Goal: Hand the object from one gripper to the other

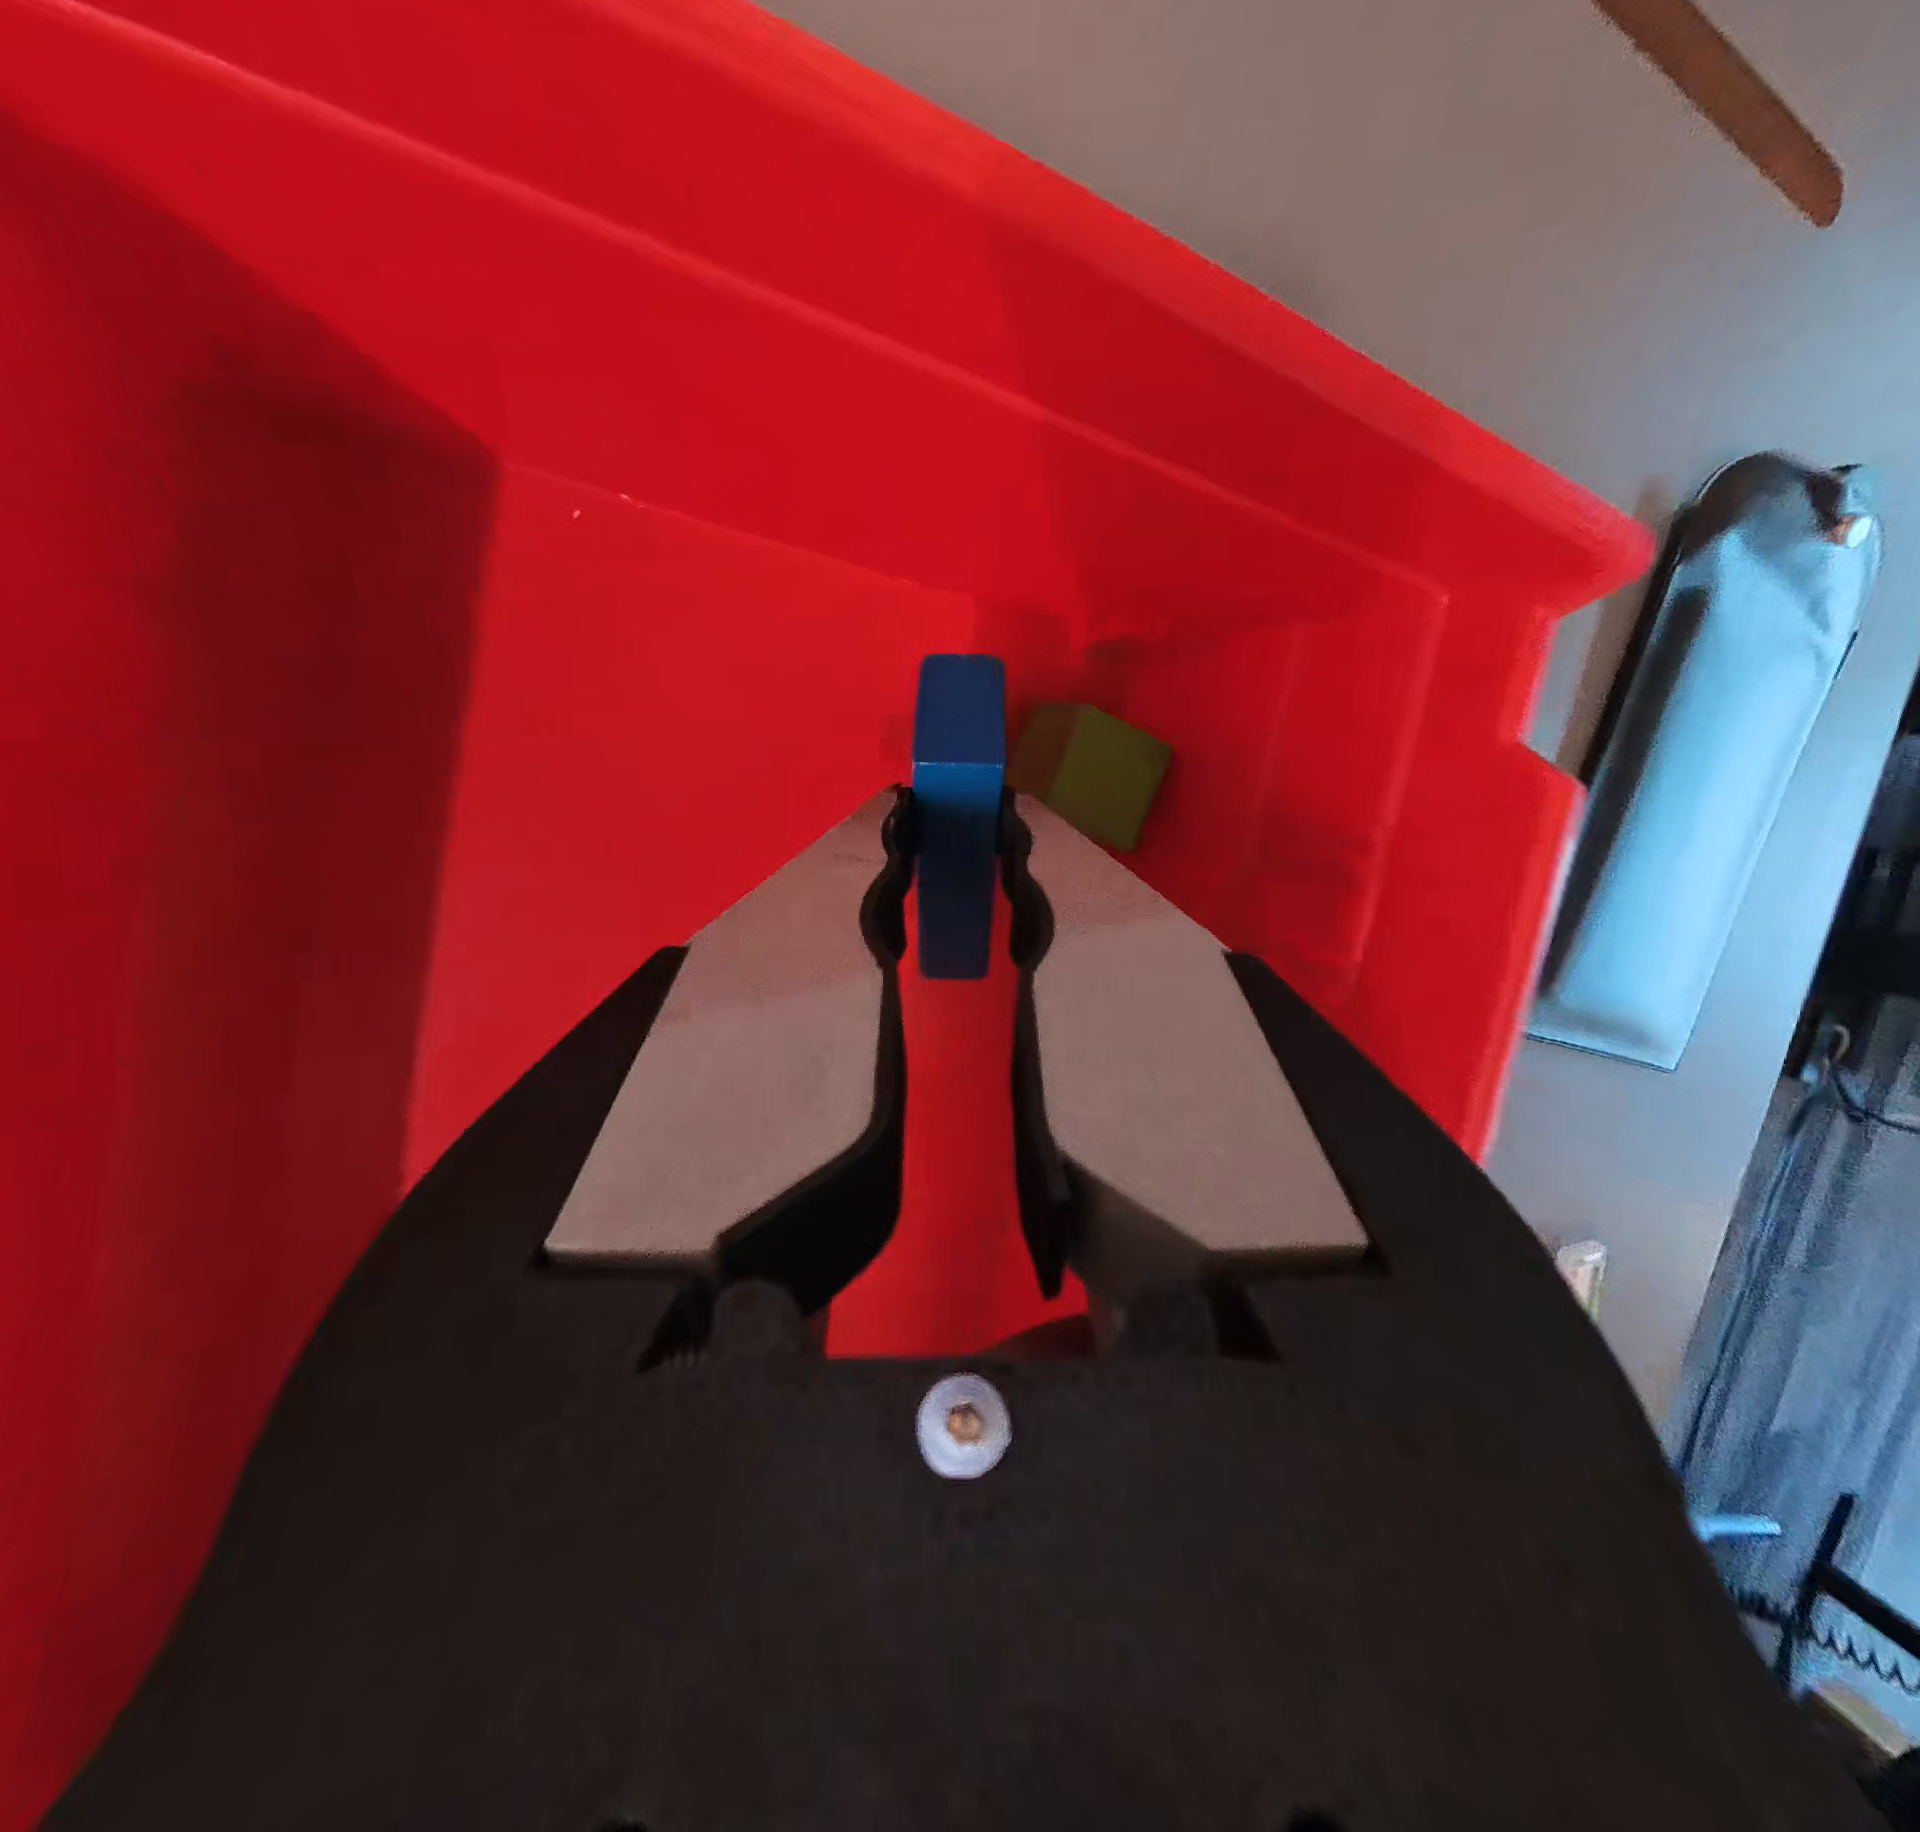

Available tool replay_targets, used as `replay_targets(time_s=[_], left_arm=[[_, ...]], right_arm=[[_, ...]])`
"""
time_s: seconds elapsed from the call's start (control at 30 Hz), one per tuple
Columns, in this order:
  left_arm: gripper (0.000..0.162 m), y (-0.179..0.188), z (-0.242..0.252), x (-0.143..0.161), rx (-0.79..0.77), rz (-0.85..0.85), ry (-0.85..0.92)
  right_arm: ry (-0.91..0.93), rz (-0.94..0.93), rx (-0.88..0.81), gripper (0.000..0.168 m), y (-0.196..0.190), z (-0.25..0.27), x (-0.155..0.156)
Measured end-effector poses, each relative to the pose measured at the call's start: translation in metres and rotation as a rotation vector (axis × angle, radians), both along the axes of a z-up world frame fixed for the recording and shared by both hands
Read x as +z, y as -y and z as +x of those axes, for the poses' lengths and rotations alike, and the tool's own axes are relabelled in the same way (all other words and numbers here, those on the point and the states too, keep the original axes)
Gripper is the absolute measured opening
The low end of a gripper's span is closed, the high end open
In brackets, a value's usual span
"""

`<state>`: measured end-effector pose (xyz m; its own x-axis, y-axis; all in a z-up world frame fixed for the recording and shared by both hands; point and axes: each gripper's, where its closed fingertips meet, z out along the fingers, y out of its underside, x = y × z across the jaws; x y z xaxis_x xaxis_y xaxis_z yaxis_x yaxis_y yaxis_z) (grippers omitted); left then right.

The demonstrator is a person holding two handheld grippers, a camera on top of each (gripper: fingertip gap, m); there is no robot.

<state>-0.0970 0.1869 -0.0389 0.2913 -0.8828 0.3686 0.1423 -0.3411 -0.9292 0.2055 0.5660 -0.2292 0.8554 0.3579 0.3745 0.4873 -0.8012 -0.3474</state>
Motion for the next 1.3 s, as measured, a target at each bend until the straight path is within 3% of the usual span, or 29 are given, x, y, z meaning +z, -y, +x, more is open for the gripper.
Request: replay_targets(time_s=[0.1,0.17,0.23,0.3,0.53,0.67,0.8,0.9,1.03,1.3], left_arm=[[0.014,-0.003,0.000,-0.001,-0.011,-0.018,0.012],[0.011,-0.003,0.002,-0.002,-0.012,-0.016,0.006],[0.011,-0.004,0.002,-0.004,-0.009,-0.014,-0.012],[0.011,-0.004,0.001,-0.005,-0.006,-0.014,-0.013],[0.015,-0.011,-0.027,0.003,0.052,-0.018,0.034],[0.019,-0.031,-0.076,-0.001,0.294,-0.011,-0.038],[0.027,-0.048,-0.138,-0.027,0.593,-0.071,-0.227],[0.033,-0.055,-0.171,-0.062,0.720,-0.129,-0.440],[0.037,-0.063,-0.202,-0.120,0.723,-0.286,-0.698],[0.045,-0.111,-0.194,-0.158,0.666,-0.373,-0.727]], right_arm=[[-0.015,0.023,-0.027,0.013,-0.009,-0.002,-0.010],[-0.126,-0.003,-0.017,0.019,-0.009,-0.017,-0.021],[-0.266,-0.026,0.005,0.035,-0.006,-0.035,-0.025],[-0.362,-0.040,0.016,0.030,-0.002,-0.045,-0.021],[-0.580,0.063,0.113,0.030,0.016,-0.073,0.037],[-0.779,0.148,0.285,0.030,0.062,-0.116,0.085],[-0.926,0.197,0.498,0.029,0.141,-0.156,0.112],[-1.003,0.220,0.609,0.027,0.189,-0.179,0.118],[-1.142,0.260,0.730,0.018,0.235,-0.205,0.130],[-1.092,0.253,0.765,0.022,0.254,-0.213,0.119]])
